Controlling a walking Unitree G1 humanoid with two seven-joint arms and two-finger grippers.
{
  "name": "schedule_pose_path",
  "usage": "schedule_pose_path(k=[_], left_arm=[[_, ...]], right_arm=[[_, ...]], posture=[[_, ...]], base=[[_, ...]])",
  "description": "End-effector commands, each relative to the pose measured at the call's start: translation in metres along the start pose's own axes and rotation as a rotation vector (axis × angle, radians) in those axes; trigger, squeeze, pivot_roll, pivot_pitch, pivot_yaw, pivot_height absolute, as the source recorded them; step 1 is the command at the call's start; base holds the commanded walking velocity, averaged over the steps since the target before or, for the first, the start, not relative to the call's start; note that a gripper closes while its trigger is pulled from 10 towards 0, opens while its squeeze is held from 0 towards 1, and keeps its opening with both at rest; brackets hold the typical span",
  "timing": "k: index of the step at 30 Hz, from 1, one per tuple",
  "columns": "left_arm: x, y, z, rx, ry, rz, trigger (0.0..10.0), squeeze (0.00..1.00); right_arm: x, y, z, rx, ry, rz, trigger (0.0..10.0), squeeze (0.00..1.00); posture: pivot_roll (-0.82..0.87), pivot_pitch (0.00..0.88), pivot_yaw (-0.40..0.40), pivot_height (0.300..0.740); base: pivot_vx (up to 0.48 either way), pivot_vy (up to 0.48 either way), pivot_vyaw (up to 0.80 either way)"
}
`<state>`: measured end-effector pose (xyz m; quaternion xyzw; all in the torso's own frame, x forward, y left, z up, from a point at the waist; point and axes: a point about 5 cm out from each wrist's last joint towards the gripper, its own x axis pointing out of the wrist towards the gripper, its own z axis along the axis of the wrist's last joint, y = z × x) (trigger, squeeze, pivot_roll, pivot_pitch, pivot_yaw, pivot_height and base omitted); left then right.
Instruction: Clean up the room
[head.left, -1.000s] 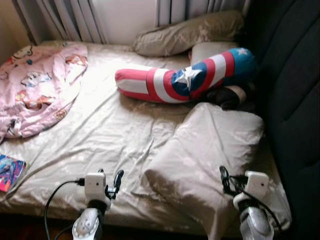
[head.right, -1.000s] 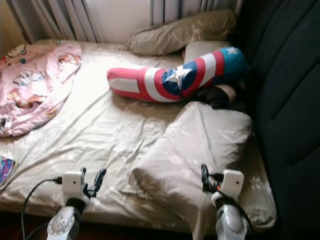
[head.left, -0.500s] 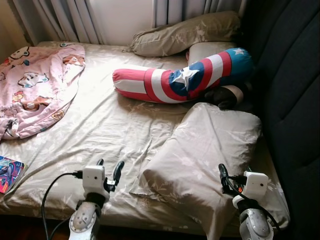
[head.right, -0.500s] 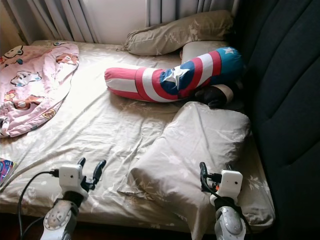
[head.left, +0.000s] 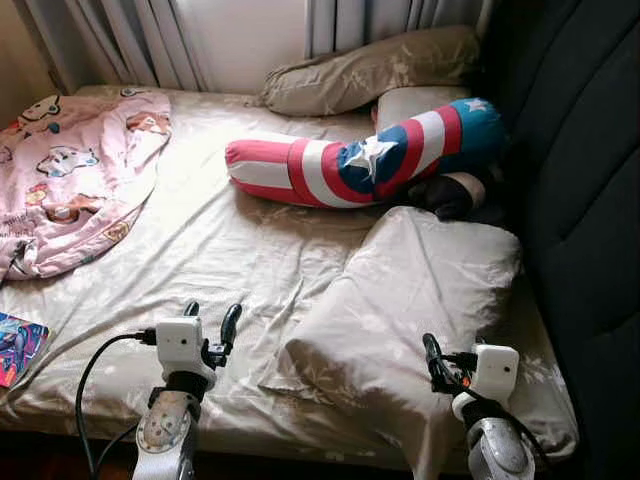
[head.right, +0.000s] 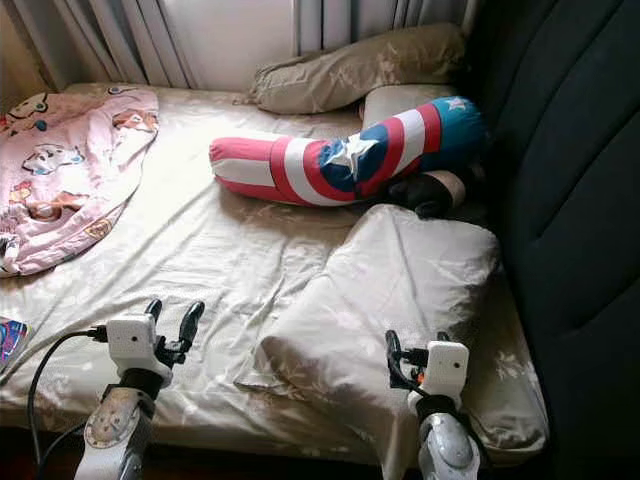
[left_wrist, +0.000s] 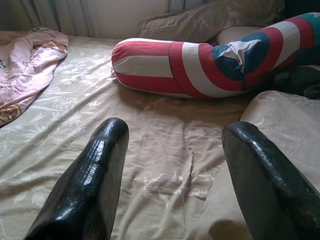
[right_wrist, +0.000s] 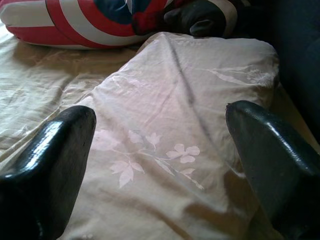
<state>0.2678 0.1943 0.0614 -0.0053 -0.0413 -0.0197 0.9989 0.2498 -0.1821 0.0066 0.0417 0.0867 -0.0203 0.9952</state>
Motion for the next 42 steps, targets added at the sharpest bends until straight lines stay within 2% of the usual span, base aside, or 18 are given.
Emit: schedule_pose_path(k=[1, 7, 15, 17, 29, 30, 42], left_arm=[[-0.001, 0.001, 0.0, 0.003, 0.015, -0.001, 10.0, 0.0], [0.0, -0.002, 0.002, 0.005, 0.014, -0.014, 10.0, 0.0], [0.0, -0.003, 0.006, 0.004, 0.013, -0.022, 10.0, 0.0], [0.0, -0.004, 0.007, 0.005, 0.015, -0.026, 10.0, 0.0], [0.0, -0.005, 0.009, 0.013, 0.034, -0.038, 10.0, 0.0], [0.002, -0.005, 0.008, 0.017, 0.039, -0.039, 10.0, 0.0], [0.0, -0.01, 0.004, 0.007, 0.078, -0.06, 10.0, 0.0]], right_arm=[[0.001, -0.001, 0.0, -0.05, 0.015, 0.006, 10.0, 0.0], [0.002, -0.001, 0.002, -0.054, 0.028, 0.009, 10.0, 0.0], [0.001, -0.001, 0.002, -0.038, 0.029, 0.0, 10.0, 0.0], [0.001, 0.0, 0.003, -0.025, 0.01, -0.005, 10.0, 0.0], [0.003, 0.003, -0.001, -0.006, 0.061, -0.022, 10.0, 0.0], [0.003, 0.002, 0.0, -0.005, 0.049, -0.02, 10.0, 0.0], [0.005, -0.001, 0.004, -0.003, 0.035, -0.023, 10.0, 0.0]], posture=[[0.02, 0.107, -0.057, 0.715], [0.02, 0.15, -0.066, 0.715], [0.02, 0.175, -0.065, 0.665], [0.02, 0.183, -0.065, 0.665], [0.02, 0.193, -0.055, 0.655], [0.02, 0.193, -0.053, 0.645], [0.03, 0.195, -0.053, 0.645]], base=[[0.0, 0.0, 0.0], [0.0, 0.0, 0.0], [0.0, 0.0, 0.0], [0.0, 0.0, 0.0], [0.0, 0.0, 0.0], [0.0, 0.0, 0.0], [0.0, 0.0, 0.0]])
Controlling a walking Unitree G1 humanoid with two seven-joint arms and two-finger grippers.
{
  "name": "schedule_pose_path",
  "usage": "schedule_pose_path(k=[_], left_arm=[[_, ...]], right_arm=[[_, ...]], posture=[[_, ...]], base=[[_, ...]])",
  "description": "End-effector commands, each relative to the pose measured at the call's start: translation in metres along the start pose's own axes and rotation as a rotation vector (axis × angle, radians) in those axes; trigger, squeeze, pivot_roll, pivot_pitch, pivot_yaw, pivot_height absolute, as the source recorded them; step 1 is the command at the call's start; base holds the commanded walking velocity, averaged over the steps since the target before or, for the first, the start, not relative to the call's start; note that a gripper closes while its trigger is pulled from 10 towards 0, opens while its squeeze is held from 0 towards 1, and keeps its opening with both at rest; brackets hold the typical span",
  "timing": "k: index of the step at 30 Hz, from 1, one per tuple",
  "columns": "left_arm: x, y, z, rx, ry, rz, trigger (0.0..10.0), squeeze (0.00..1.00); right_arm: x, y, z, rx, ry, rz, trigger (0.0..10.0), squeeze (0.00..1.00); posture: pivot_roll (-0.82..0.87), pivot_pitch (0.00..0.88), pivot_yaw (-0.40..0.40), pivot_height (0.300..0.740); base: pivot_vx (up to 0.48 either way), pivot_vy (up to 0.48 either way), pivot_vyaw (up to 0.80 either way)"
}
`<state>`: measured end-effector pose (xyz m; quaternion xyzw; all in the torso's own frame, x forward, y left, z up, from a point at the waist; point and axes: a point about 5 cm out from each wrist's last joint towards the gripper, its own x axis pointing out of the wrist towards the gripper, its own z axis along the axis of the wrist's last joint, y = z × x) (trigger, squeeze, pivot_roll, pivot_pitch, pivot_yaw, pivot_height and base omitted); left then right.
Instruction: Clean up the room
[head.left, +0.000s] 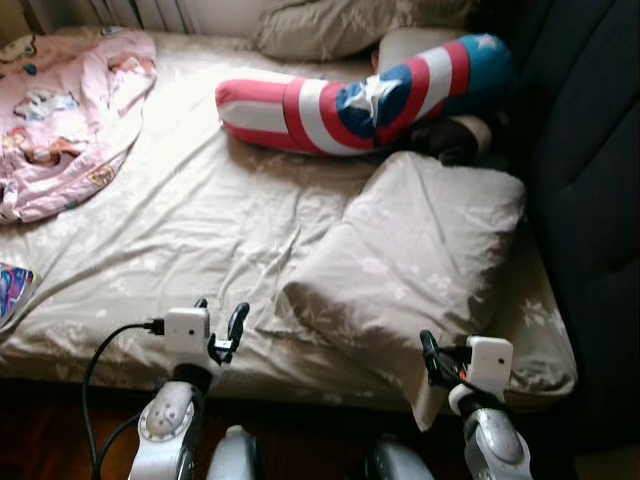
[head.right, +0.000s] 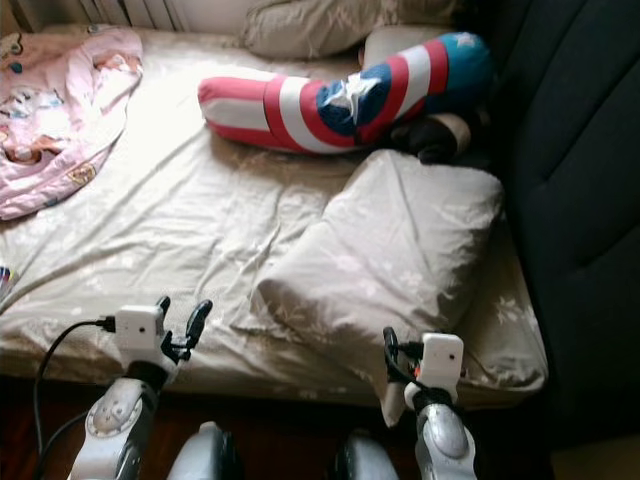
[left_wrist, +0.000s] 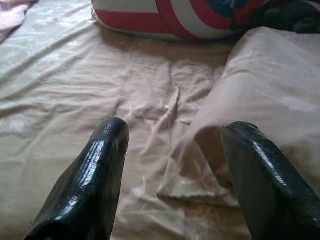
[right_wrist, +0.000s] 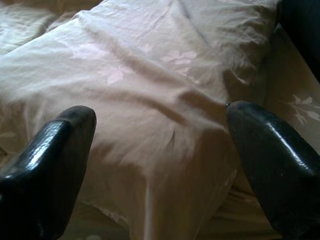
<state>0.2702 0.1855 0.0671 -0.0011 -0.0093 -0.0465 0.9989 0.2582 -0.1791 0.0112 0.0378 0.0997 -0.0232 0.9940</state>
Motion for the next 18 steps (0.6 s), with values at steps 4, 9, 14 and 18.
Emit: schedule_pose_path(k=[4, 9, 14, 18], left_arm=[[-0.0029, -0.0017, -0.0023, 0.008, 0.029, -0.013, 10.0, 0.0], [-0.0037, -0.0031, -0.0045, 0.019, 0.046, -0.027, 10.0, 0.0], [-0.004, -0.0027, -0.0039, 0.015, 0.047, -0.024, 10.0, 0.0], [-0.0034, -0.0036, -0.003, 0.017, 0.046, -0.027, 10.0, 0.0]], right_arm=[[-0.0007, -0.0052, 0.0004, 0.015, 0.001, -0.013, 10.0, 0.0], [0.0002, -0.0079, 0.0008, 0.026, 0.003, -0.028, 10.0, 0.0], [0.0008, -0.009, 0.0011, 0.05, 0.003, -0.038, 10.0, 0.0], [0.0018, -0.0087, 0.0003, 0.09, 0.011, -0.05, 10.0, 0.0]], posture=[[0.03, 0.195, -0.054, 0.645], [0.03, 0.197, -0.054, 0.645], [0.03, 0.197, -0.054, 0.645], [0.04, 0.198, -0.051, 0.645]], base=[[0.0, 0.0, 0.0], [0.0, 0.0, 0.0], [0.158, 0.0, 0.0], [0.289, 0.0, -0.31]])
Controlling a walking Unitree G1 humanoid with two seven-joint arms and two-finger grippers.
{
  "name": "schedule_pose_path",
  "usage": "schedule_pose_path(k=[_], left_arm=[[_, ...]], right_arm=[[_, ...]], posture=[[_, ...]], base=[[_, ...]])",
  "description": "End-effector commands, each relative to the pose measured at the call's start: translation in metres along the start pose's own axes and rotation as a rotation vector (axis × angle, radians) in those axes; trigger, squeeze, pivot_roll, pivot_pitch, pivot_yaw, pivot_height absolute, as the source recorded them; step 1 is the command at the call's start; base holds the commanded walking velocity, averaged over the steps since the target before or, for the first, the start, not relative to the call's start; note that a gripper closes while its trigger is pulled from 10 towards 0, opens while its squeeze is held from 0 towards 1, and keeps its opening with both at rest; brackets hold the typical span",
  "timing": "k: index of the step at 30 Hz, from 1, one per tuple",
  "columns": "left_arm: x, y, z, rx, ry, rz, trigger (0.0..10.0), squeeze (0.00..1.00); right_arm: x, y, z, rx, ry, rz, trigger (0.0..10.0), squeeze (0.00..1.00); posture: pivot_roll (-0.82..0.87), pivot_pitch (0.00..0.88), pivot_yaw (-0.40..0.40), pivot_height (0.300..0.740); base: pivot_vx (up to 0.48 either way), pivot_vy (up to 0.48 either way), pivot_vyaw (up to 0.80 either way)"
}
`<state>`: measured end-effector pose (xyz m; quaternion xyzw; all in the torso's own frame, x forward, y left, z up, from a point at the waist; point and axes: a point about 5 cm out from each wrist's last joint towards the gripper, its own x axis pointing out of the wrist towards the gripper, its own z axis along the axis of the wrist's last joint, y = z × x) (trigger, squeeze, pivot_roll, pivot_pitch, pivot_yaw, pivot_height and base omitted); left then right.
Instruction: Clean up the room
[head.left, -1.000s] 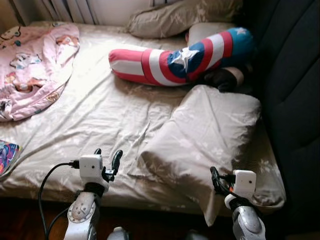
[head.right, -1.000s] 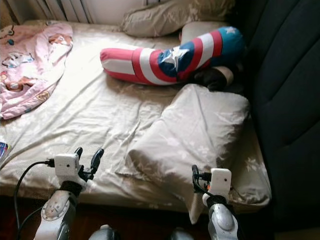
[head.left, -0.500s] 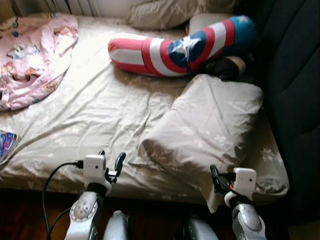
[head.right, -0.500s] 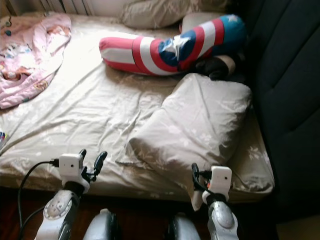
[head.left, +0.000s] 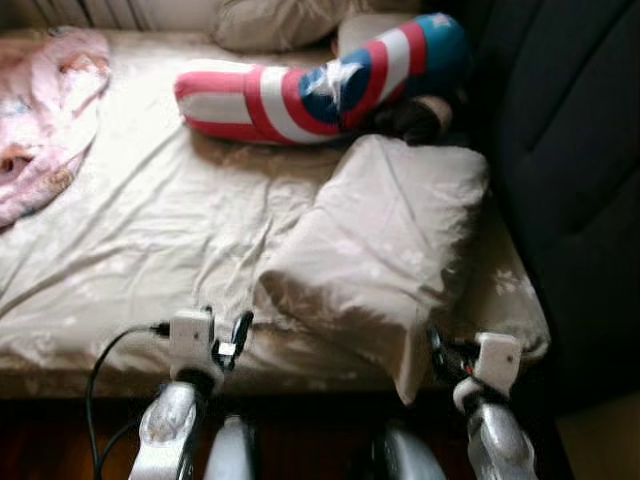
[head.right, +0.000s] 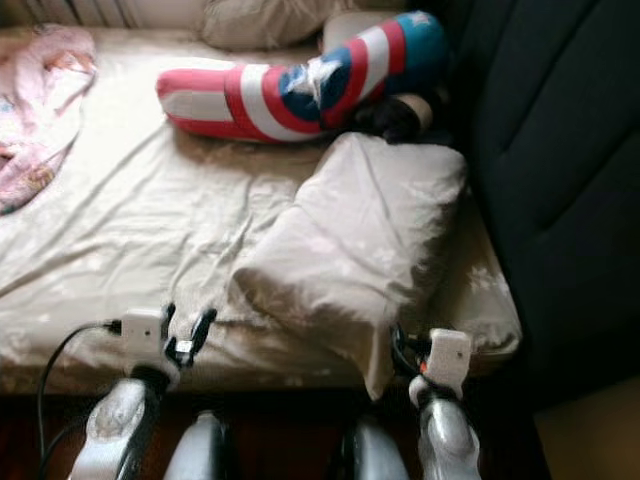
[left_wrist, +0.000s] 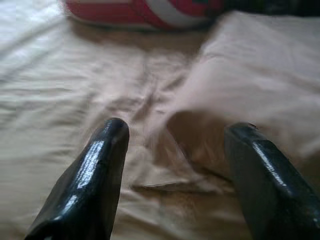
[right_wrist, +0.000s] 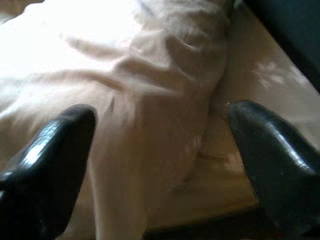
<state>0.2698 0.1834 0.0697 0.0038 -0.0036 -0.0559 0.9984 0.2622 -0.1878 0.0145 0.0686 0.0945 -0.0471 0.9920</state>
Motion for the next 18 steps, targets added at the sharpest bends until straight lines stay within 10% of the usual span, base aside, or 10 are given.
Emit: schedule_pose_path(k=[1, 18], left_arm=[[-0.003, -0.0021, -0.0054, 0.008, 0.034, -0.009, 10.0, 0.0], [-0.0018, -0.0025, -0.0028, 0.017, 0.032, -0.021, 10.0, 0.0]], right_arm=[[-0.0017, -0.0008, -0.0042, 0.024, 0.022, -0.01, 10.0, 0.0], [-0.0017, 0.0058, -0.0066, 0.012, 0.029, 0.024, 10.0, 0.0]], posture=[[0.04, 0.198, -0.051, 0.645], [0.04, 0.205, -0.034, 0.645]], base=[[0.3, 0.0, -0.76], [0.311, 0.0, -0.09]])
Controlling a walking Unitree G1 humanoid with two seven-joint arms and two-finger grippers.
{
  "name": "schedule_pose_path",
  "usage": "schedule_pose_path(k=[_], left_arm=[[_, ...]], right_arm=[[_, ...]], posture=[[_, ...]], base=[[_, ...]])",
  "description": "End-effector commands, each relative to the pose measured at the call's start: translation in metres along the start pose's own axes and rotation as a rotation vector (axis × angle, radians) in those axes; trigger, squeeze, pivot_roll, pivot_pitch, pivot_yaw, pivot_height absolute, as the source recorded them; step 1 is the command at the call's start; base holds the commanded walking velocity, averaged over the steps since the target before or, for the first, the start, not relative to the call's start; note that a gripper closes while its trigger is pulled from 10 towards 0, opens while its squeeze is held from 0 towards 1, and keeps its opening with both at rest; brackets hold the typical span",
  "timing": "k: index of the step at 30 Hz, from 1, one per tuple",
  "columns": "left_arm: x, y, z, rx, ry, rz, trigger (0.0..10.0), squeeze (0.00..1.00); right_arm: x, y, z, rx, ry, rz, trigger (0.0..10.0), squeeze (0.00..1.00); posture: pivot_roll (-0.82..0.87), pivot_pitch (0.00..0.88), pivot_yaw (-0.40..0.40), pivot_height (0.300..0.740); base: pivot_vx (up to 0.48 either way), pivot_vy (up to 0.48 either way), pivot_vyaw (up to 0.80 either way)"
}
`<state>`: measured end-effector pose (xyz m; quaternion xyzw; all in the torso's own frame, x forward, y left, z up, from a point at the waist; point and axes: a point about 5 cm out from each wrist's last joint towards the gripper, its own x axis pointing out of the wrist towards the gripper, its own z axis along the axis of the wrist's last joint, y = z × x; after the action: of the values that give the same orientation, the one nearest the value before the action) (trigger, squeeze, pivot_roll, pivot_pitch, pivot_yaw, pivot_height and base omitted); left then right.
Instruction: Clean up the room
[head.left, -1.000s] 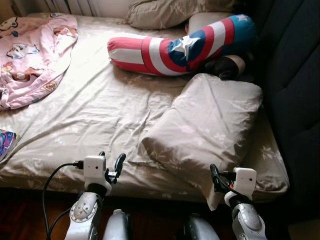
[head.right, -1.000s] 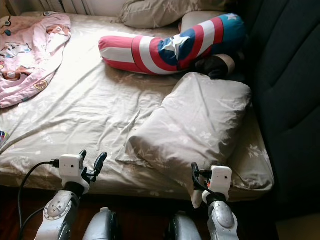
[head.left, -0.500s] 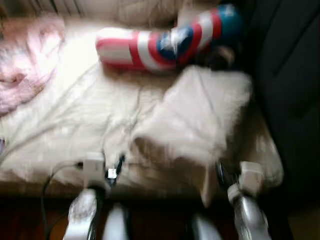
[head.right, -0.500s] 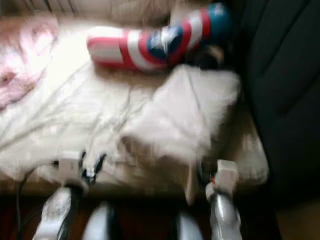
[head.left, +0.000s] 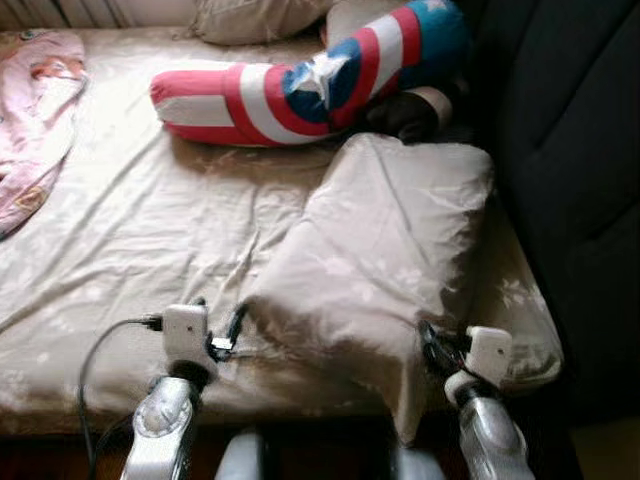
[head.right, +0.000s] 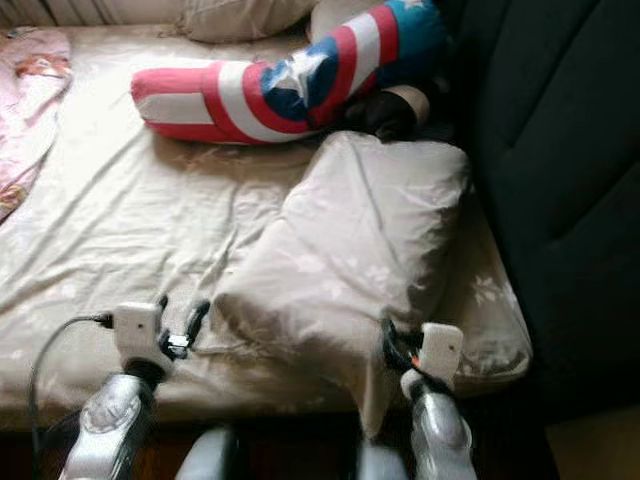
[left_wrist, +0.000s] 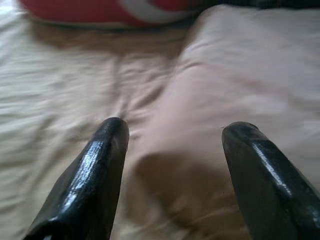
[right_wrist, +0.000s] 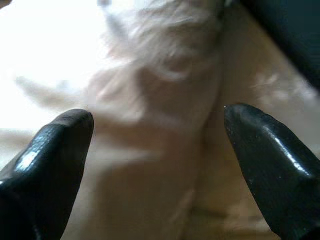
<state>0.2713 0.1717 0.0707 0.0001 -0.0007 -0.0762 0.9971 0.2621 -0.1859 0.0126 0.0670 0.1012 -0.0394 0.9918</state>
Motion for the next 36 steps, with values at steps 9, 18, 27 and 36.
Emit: schedule_pose_path(k=[9, 18, 27, 36], left_arm=[[-0.005, 0.008, -0.002, 0.021, 0.015, 0.02, 10.0, 0.0], [-0.005, 0.009, -0.003, 0.026, 0.02, 0.033, 10.0, 0.0], [-0.005, 0.008, -0.004, 0.032, 0.023, 0.022, 10.0, 0.0], [-0.004, 0.007, -0.003, 0.045, 0.016, 0.0, 10.0, 0.0]], right_arm=[[-0.001, 0.015, -0.008, 0.035, 0.042, 0.108, 10.0, 0.0], [-0.002, 0.017, -0.015, 0.126, 0.084, 0.15, 10.0, 1.0], [-0.001, 0.018, -0.02, 0.221, 0.134, 0.183, 10.0, 1.0], [-0.004, 0.025, -0.037, 0.253, 0.252, 0.249, 10.0, 0.0]], posture=[[0.05, 0.209, -0.036, 0.645], [0.05, 0.203, -0.041, 0.645], [0.05, 0.188, -0.04, 0.645], [0.07, 0.187, -0.037, 0.645]], base=[[0.106, 0.0, 0.0], [0.0, 0.0, 0.0], [0.0, 0.0, 0.0], [0.0, 0.0, 0.0]])
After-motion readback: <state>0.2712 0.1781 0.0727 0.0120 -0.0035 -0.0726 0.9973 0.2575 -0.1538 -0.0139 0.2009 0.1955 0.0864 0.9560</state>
